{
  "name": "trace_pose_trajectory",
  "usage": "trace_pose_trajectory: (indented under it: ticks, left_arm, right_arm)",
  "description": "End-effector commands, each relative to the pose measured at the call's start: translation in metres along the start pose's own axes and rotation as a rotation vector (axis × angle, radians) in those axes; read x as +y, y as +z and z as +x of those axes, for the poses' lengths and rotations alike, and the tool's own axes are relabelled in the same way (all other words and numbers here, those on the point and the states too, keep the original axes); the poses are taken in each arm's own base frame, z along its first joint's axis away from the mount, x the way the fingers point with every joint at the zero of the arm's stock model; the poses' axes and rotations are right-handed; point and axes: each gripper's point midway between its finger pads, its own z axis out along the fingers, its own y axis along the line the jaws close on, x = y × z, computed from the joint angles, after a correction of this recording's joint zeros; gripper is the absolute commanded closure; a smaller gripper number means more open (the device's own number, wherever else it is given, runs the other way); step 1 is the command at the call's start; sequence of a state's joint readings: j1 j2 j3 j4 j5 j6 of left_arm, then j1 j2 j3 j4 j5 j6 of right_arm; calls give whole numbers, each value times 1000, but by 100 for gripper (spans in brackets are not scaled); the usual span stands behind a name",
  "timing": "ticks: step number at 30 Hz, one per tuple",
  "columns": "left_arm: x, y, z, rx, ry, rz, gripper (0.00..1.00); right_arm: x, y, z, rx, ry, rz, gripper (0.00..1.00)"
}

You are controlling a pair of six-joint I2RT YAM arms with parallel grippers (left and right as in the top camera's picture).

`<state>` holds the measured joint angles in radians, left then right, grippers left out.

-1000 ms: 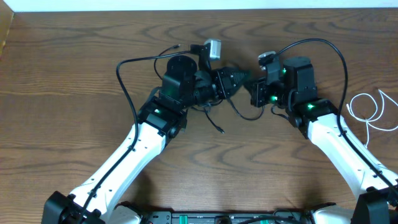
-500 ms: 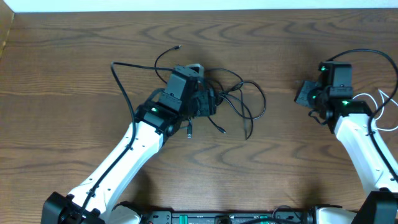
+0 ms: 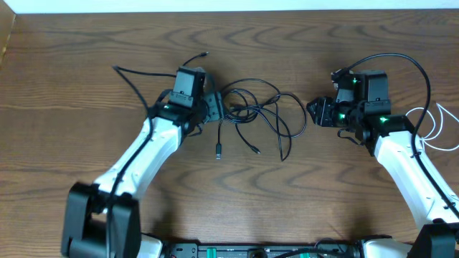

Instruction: Untangle cables

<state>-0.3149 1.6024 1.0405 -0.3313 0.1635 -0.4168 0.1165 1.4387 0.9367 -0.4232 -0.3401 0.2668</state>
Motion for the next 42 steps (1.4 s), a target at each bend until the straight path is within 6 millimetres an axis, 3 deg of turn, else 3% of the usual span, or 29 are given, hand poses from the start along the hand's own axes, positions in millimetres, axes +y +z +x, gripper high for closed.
trace_pose_trajectory:
  ticks: [1, 6, 16, 18, 19, 22, 24, 26, 31, 35, 38, 42]
  left_arm:
    - [-11, 23, 6, 47, 17, 74, 31]
    - [-3, 59, 12, 68, 10, 61, 32]
    - [8, 83, 22, 91, 6, 30, 36]
    - [11, 89, 29, 115, 3, 25, 44]
    - [9, 90, 30, 125, 1, 40, 54]
    - [1, 89, 31, 135, -2, 82, 71]
    - [-9, 87, 31, 143, 0, 140, 89]
    - [-21, 83, 29, 143, 4, 200, 92]
    - [-53, 46, 6, 83, 29, 328, 93]
    - [-96, -20, -20, -9, 80, 517, 92]
    - [-118, -70, -36, -91, 84, 618, 93]
    - [-139, -113, -47, -155, 100, 734, 93]
  right_arm:
    - [0, -5, -2, -9, -23, 16, 55]
    - [-4, -5, 9, 32, -8, 35, 55]
    - [-11, -6, 19, 71, 7, 72, 57]
    - [-11, -6, 20, 76, 9, 73, 57]
    - [-11, -6, 20, 77, 9, 73, 57]
    - [-11, -6, 20, 77, 9, 74, 57]
    - [-12, -6, 20, 77, 9, 74, 57]
    - [-12, -7, 20, 75, 9, 79, 57]
    - [-17, -7, 18, 66, 6, 106, 56]
    - [-12, -6, 15, 54, 2, 80, 50]
    - [7, -5, 14, 57, -26, -19, 42]
    - [47, -6, 10, 43, -94, -210, 35]
